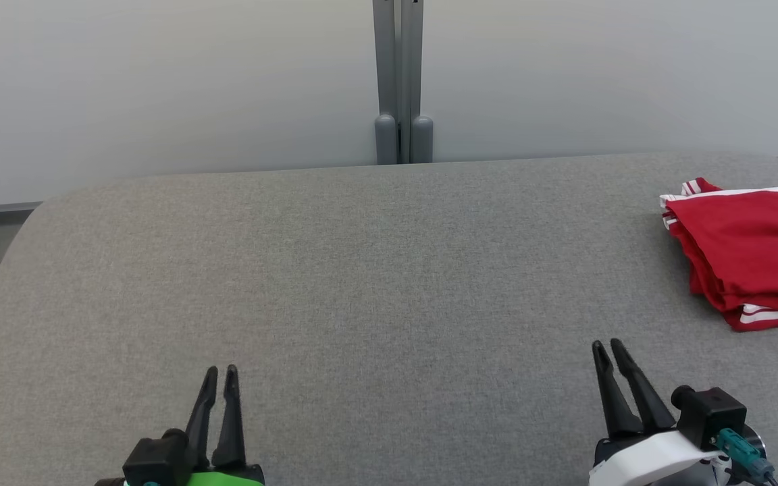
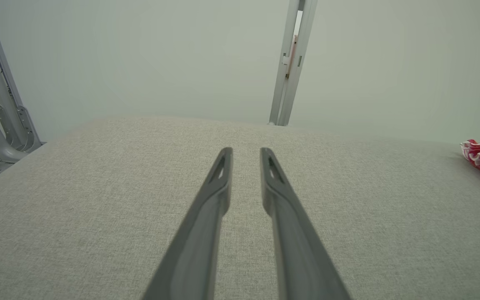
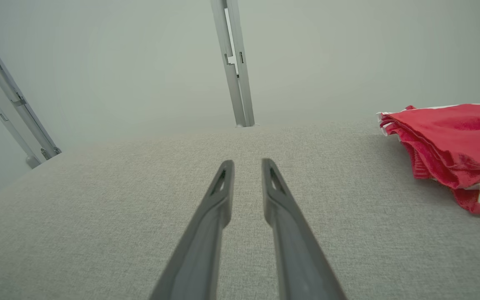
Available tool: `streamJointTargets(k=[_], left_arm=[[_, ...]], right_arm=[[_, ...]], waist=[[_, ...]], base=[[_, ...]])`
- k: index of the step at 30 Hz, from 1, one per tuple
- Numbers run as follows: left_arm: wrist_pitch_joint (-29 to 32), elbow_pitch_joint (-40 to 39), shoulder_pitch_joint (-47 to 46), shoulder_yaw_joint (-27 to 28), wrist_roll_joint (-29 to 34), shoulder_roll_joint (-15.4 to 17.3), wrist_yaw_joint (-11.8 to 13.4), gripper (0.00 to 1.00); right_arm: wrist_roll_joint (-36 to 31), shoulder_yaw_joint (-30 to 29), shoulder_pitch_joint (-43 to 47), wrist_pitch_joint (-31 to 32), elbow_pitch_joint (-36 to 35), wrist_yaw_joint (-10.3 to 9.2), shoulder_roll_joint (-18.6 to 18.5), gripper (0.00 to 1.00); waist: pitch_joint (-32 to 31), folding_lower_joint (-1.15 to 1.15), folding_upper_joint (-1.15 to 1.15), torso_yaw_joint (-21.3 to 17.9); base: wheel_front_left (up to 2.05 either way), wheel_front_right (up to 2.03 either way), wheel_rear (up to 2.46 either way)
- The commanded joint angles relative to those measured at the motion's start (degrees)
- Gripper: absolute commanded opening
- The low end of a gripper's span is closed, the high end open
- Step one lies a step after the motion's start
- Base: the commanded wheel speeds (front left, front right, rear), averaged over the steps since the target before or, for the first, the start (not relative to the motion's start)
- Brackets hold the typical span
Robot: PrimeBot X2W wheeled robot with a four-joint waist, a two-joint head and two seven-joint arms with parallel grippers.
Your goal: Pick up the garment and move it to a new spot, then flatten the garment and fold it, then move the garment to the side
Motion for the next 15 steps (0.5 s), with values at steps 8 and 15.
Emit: streamJointTargets(k=[8, 15], left_arm=[[1.74, -0.06, -1.21, 1.19, -9.45, 0.49, -0.95, 0.00], [3.27, 0.80, -2.48, 2.17, -16.78, 0.87, -1.84, 0.00]], right_arm=[[9.64, -0.71, -1.12, 1.97, -0.17, -0.01, -0.41, 0.00], [17.05, -1.34, -2.12, 3.58, 0.23, -0.01, -0.69, 0.00]], waist=[[0.23, 0.00, 0.00, -0.06], [0.41, 0.00, 0.00, -0.12]], base=[[0.00, 0.00, 0.00], [0.00, 0.00, 0.00]])
